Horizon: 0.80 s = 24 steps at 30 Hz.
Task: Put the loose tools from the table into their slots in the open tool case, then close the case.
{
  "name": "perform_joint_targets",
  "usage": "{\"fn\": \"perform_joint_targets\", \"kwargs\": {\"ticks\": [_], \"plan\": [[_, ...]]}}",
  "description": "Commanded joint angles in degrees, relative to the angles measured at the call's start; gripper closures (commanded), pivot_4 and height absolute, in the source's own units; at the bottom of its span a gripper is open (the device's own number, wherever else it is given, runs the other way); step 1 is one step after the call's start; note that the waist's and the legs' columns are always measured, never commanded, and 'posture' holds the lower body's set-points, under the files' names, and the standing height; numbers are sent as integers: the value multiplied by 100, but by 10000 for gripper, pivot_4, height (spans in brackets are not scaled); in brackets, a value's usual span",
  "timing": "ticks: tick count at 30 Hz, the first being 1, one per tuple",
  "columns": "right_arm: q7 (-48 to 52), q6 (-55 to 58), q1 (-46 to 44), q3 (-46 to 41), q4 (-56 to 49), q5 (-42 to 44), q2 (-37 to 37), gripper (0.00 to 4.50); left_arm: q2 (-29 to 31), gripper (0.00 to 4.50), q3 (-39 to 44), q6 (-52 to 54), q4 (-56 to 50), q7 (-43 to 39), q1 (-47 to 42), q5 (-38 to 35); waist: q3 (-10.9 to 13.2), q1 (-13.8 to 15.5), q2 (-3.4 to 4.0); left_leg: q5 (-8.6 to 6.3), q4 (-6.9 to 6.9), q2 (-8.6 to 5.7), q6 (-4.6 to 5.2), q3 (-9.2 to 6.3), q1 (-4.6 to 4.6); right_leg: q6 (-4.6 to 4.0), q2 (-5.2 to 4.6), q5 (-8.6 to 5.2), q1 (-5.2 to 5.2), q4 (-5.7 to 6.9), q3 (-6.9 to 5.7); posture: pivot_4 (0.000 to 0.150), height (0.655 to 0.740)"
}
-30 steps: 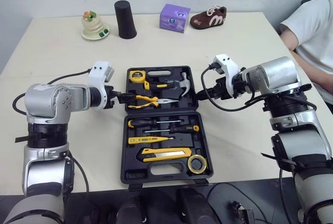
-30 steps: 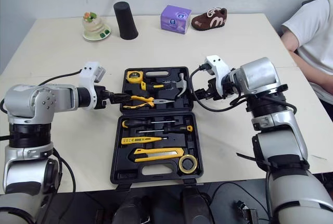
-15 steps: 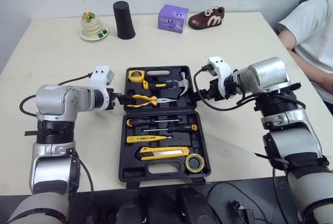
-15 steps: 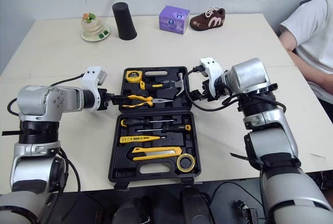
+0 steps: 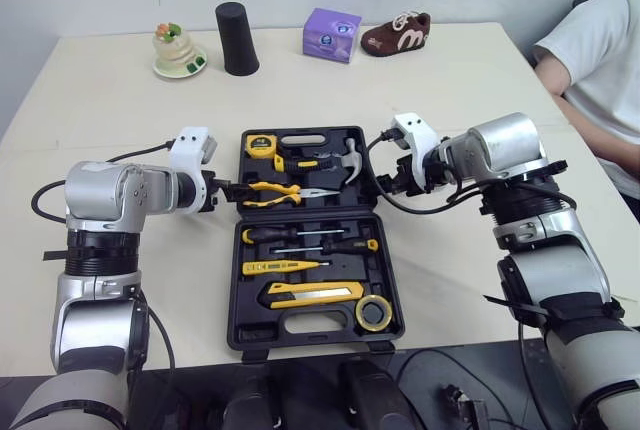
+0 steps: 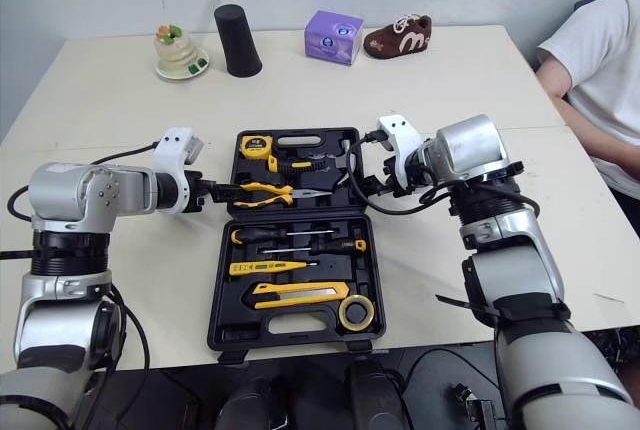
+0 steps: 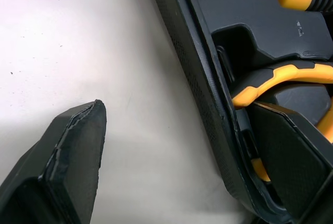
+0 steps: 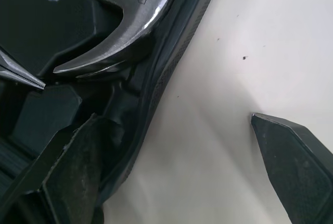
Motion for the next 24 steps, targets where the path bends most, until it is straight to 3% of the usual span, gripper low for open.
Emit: {"fn": "perform_joint_targets", "kwargs": {"ticks": [1, 4, 7, 10, 12, 13, 18, 24], "plan": [[-154, -127, -188, -65, 195, -95, 58, 0, -4, 270, -32, -46, -123, -29, 23, 58, 0, 0, 0, 0, 0, 0, 0, 0, 0, 0, 0, 0, 0, 0, 0, 1500, 7400], [-200, -144, -227, -70, 435, -115, 126, 0, -96, 8115, 46, -187, -50, 63, 28, 123, 0, 0, 0, 0, 0, 0, 0, 0, 2, 0, 0, 0, 2, 0, -1, 1500, 7400], [-271, -159, -284, -138, 605, -107, 175, 0, -92, 21822, -2, -238, -16, 12, 31, 141, -1, -1, -1, 1, 10, -1, 1, 0, 9, 0, -1, 0, 8, 14, 0, 1500, 7400], [-399, -136, -331, -317, 741, -70, 254, 8531, -144, 35511, -24, -375, -45, -13, 44, 152, -1, -14, -1, 9, 10, -5, -6, 1, 21, 0, 1, 0, 11, 28, 3, 1500, 7400], [-270, -128, -283, -285, 591, 1, 257, 18108, -204, 42714, 55, -445, -48, 4, 16, 138, -1, -10, -1, 17, 2, -8, -14, 0, 35, -2, 4, -1, 20, 29, 2, 1500, 7400], [-290, -25, -273, -316, 549, 35, 280, 24018, -239, 43555, 103, -460, -50, 23, 18, 128, -1, -9, -1, 19, 1, -8, -16, -2, 35, -2, 5, -1, 20, 30, 2, 1500, 7400], [-745, 402, -310, -884, 731, 127, 491, 45000, -391, 43560, 291, -421, -124, 150, 66, 112, -5, 13, -8, 21, 1, -3, -13, -3, 35, -2, -3, -1, 23, 29, 2, 1500, 7400], [-1158, 192, -272, -1542, 406, 239, 630, 45000, -652, 43707, 814, -894, -348, 360, 113, 85, -8, 20, -13, 22, 1, -5, -11, -4, 35, -3, -4, -1, 24, 29, 1, 1500, 7400]]}}
